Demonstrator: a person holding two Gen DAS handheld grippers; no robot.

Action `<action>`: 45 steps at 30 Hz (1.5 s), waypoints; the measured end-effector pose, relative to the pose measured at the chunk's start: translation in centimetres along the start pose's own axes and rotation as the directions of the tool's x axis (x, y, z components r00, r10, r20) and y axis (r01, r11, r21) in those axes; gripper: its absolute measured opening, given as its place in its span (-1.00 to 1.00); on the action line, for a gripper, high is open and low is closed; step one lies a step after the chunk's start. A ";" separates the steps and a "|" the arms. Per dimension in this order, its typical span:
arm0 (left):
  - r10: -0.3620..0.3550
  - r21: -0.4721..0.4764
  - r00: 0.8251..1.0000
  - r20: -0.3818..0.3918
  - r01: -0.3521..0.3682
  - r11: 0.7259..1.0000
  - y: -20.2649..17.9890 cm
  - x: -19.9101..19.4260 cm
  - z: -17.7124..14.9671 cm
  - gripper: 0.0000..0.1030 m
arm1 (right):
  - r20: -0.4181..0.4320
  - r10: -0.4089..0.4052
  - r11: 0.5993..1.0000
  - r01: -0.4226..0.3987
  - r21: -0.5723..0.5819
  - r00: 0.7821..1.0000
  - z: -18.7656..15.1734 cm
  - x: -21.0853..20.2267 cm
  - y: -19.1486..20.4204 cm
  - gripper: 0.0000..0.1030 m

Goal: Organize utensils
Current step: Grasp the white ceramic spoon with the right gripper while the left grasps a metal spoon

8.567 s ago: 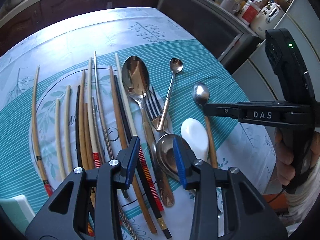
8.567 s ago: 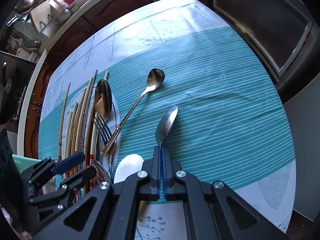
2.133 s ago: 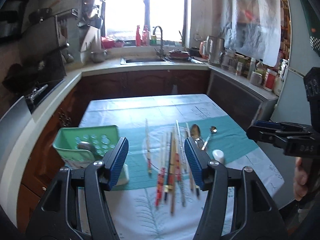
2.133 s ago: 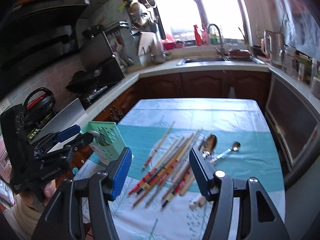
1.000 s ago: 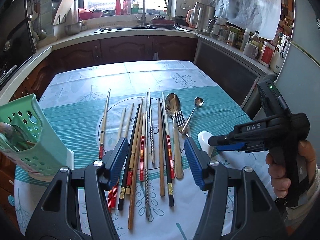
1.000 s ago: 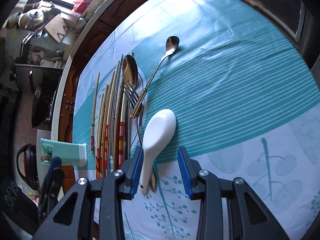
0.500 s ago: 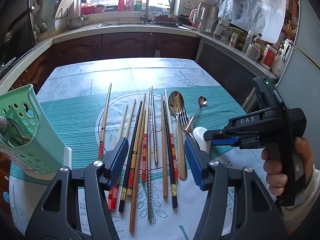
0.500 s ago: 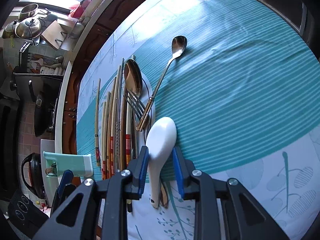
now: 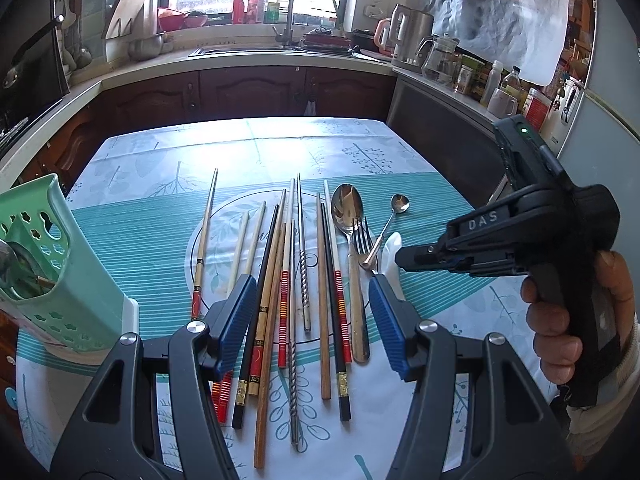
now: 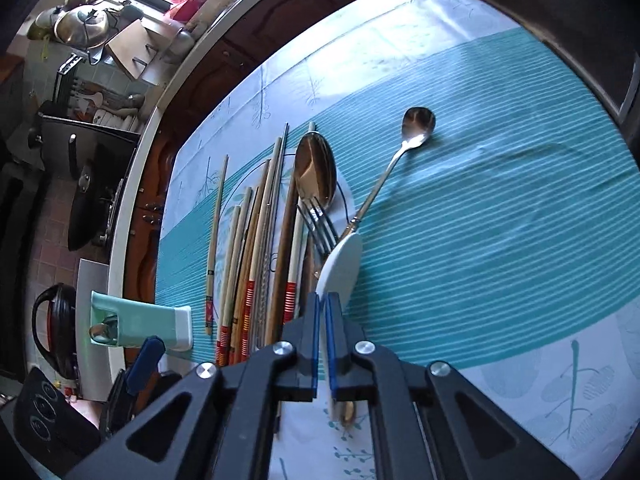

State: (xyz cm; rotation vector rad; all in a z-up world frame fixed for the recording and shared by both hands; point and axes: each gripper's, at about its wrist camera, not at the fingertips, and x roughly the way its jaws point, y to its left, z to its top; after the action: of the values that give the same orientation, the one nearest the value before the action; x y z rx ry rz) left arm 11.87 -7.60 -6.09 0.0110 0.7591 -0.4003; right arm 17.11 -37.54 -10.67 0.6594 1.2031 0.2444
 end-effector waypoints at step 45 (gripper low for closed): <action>-0.018 0.026 0.992 -0.124 0.021 0.999 0.8 7.3 4.5 0.08 | -0.003 -0.166 0.976 0.164 -0.146 0.986 3.7 2.3 -0.3 -0.55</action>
State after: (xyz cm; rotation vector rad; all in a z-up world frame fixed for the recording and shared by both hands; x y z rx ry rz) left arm 19.90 -10.09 -7.84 0.0549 0.8767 -0.4318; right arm 21.27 -37.86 -11.87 0.4283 1.2346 0.1956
